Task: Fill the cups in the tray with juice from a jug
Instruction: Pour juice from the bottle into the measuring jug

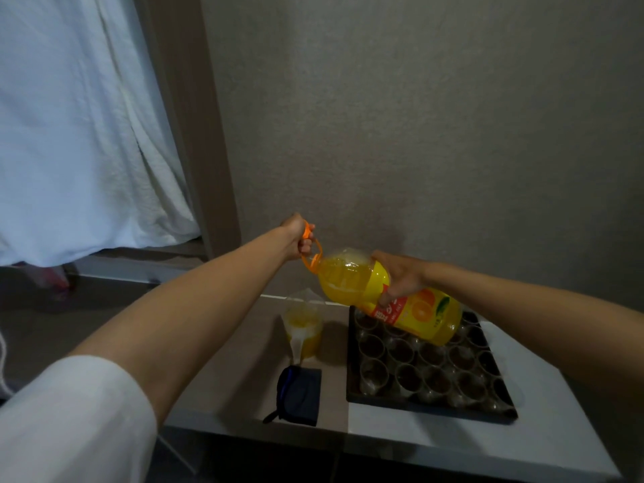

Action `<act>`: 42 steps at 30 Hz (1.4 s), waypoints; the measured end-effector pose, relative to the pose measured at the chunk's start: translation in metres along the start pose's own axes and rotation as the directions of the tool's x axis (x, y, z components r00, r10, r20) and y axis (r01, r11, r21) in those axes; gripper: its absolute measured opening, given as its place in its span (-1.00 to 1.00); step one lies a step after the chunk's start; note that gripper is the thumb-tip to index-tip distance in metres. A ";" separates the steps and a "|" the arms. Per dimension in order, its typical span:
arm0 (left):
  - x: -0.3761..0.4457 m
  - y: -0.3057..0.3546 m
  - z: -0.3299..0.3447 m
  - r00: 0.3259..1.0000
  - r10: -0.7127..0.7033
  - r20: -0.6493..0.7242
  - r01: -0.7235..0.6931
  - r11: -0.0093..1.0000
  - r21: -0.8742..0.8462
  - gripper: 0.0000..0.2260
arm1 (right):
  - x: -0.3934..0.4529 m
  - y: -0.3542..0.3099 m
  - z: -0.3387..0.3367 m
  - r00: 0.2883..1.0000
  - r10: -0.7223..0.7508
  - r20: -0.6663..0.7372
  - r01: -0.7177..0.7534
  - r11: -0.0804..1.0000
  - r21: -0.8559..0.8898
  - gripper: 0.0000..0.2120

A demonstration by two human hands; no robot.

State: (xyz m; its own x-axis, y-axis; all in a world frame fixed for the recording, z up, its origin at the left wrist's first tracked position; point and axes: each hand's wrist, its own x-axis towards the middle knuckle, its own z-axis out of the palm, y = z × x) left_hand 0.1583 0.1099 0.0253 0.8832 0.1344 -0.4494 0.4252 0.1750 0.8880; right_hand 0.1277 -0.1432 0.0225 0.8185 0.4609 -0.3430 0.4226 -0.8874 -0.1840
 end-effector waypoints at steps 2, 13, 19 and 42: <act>0.000 0.000 0.000 1.000 0.005 -0.001 -0.005 1.000 0.000 -0.68 | 0.000 0.000 -0.001 1.000 -0.001 0.008 0.001 1.000 0.008 -0.10; 0.006 -0.002 0.005 1.000 0.004 0.005 -0.004 1.000 0.001 -0.66 | 0.000 0.003 -0.003 1.000 0.019 0.013 -0.019 1.000 0.001 -0.04; 0.008 -0.004 0.007 1.000 0.001 0.004 -0.001 1.000 0.001 -0.68 | 0.002 0.005 0.000 0.999 0.032 0.020 -0.032 0.999 -0.002 0.00; 0.021 -0.004 0.005 1.000 -0.006 -0.001 0.006 1.000 -0.013 -0.65 | 0.019 0.013 -0.001 1.000 0.009 0.029 -0.009 1.000 -0.012 -0.04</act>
State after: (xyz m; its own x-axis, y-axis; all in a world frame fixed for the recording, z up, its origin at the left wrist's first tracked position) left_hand 0.1763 0.1068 0.0134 0.8805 0.1346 -0.4546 0.4276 0.1887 0.8841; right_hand 0.1493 -0.1465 0.0149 0.8107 0.4524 -0.3715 0.4196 -0.8916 -0.1701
